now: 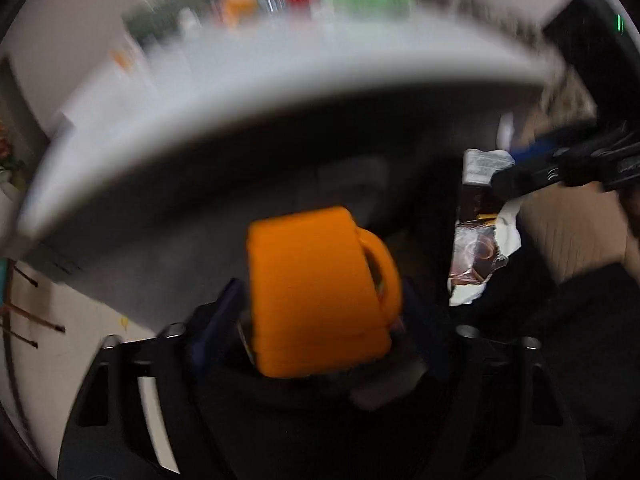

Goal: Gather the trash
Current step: 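Carry both items to the cardboard box and release them, then grasp the green towel with the right gripper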

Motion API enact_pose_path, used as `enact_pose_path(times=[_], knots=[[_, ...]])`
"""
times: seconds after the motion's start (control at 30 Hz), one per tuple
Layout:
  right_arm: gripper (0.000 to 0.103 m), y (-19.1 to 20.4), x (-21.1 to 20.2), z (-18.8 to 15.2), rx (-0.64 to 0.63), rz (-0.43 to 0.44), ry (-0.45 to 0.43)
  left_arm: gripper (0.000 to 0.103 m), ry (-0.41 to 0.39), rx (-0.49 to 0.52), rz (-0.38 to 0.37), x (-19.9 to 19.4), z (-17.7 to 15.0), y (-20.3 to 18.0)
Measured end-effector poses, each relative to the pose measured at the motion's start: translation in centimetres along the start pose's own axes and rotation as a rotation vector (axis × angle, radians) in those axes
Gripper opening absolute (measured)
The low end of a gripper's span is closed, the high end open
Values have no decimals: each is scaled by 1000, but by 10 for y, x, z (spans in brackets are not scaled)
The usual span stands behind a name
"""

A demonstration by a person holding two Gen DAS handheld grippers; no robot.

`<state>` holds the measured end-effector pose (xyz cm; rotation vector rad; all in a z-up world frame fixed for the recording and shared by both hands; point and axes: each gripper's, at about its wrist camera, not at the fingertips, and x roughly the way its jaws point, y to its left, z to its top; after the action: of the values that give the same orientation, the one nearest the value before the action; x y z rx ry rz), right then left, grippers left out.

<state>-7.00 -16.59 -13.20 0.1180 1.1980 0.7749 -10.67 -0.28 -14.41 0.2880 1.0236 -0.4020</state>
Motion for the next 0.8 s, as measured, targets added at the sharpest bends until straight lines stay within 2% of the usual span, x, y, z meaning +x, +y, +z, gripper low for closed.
enact_pose_path(times=[0.03, 0.07, 0.1, 0.17, 0.27, 0.33, 0.37, 0.4, 0.47, 0.5, 0.57, 0.6, 0.67, 0.7, 0.73, 0.77, 0.8], knots=[[53, -7, 18, -2, 9, -27, 36, 83, 29, 6, 24, 16, -5, 0], [44, -10, 28, -4, 11, -43, 63, 83, 63, 10, 34, 30, -10, 2], [41, -9, 28, -7, 7, -44, 68, 83, 98, 5, 28, 42, -14, 4], [41, 1, 5, -4, -25, -3, 13, 83, 102, -33, 9, 40, -15, 10], [42, 19, -63, 18, -99, 8, -162, 83, 13, -69, -52, 8, -7, 18], [47, 18, -112, 45, -129, -81, -322, 85, -60, -89, -90, -16, 6, 24], [54, 13, -128, 61, -135, -148, -376, 88, -111, -103, -111, -32, 15, 24], [64, 1, -145, 86, -139, -260, -442, 90, -149, -113, -126, -42, 23, 26], [72, -22, -157, 122, -144, -405, -514, 90, -226, -130, -162, -62, 43, 27], [72, -39, -157, 145, -145, -478, -524, 90, -259, -138, -183, -71, 54, 27], [72, -72, -147, 186, -131, -603, -484, 91, -302, -152, -191, -83, 64, 27], [72, -90, -136, 206, -123, -629, -438, 91, -323, -157, -195, -86, 70, 27], [72, -105, -120, 223, -115, -619, -401, 91, -343, -163, -185, -86, 82, 26], [67, -109, -113, 227, -122, -624, -388, 91, -347, -163, -174, -85, 87, 25], [58, -112, -100, 233, -150, -650, -354, 91, -347, -160, -170, -86, 89, 22], [37, -108, -95, 235, -199, -718, -357, 91, -341, -155, -163, -83, 96, 19], [9, -103, -93, 235, -228, -755, -353, 91, -333, -149, -155, -81, 104, 19]])
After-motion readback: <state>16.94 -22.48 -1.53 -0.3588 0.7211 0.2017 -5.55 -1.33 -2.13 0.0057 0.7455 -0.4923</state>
